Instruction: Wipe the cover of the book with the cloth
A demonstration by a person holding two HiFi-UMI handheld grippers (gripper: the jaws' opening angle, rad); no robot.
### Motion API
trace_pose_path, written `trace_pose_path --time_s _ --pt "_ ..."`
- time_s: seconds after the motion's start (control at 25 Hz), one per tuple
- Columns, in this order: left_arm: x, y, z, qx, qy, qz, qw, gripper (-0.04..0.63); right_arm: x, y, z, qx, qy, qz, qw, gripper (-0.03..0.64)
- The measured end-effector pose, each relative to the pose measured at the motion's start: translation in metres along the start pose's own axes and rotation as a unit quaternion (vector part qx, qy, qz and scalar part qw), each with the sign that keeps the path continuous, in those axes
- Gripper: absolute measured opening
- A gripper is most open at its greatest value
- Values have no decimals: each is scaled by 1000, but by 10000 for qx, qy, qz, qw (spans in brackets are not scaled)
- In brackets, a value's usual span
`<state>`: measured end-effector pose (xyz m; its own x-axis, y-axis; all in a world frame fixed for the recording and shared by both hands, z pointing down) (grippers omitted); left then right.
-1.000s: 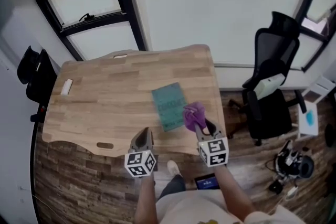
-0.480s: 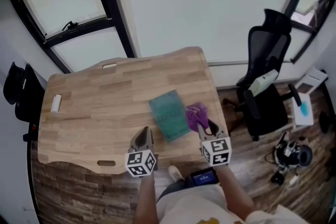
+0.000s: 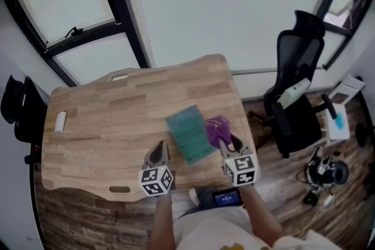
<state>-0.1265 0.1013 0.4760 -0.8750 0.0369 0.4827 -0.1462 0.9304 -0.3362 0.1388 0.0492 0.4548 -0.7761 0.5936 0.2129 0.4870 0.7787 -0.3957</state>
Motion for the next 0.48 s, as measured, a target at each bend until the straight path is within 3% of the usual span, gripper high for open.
trace_pose_path --time_s 0.48 --pt "18 -53 -5 471 63 -21 9989 2 2 -44 -7 159 -116 245 9995 98"
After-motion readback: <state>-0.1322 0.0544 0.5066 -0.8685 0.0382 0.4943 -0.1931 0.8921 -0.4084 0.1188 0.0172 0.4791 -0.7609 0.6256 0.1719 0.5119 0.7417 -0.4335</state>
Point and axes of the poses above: the fingertips, and each gripper's own axes: y backward along the fingers, x to its left, z out of its top, the point moved 6 cm from there along y, backward along the fingers, and after that the axes turned 15 degrees about y, right-handed, at the moved point
